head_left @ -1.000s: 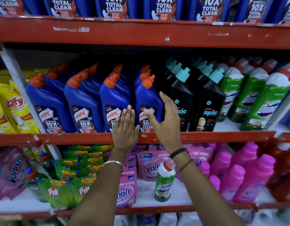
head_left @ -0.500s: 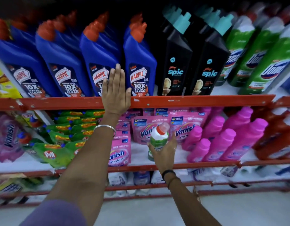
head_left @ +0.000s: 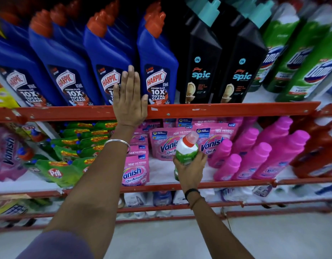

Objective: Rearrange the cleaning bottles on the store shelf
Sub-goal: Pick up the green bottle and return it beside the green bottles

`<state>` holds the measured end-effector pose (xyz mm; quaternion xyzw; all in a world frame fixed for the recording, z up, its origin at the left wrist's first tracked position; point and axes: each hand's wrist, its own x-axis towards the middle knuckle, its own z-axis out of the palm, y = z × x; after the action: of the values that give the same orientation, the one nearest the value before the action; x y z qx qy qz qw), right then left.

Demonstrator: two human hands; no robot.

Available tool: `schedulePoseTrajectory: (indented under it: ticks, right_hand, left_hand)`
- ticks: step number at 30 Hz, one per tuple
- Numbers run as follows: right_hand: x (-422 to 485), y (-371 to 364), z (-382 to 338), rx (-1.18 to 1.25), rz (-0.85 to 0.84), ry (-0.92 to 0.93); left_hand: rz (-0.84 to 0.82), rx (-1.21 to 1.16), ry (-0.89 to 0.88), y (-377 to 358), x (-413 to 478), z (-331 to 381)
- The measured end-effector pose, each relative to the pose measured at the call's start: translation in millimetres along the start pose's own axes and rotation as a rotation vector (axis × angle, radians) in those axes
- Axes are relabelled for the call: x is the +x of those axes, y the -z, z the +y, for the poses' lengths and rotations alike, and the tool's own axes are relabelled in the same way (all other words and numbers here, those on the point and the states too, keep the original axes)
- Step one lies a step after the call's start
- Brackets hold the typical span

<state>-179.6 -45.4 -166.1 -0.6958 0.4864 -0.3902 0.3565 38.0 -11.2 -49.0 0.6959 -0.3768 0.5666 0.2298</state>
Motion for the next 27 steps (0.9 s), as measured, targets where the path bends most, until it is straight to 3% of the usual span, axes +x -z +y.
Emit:
schedulePoseTrajectory:
  ticks: [9,17,27]
  right_hand:
    - [37.4,121.8,-74.2,0.082,0.19,0.142]
    - [111.3,206.0,-136.6,0.183,0.514,0.309]
    - [190.2,213.1,-161.3,0.165,0.517,0.279]
  left_hand:
    - [0.003,-0.034,-0.014,2.3,0.6,-0.6]
    - [-0.002,-0.041,0.016,4.4,5.9,0.7]
    - [0.013,-0.031,0.008,2.6,6.1,0.3]
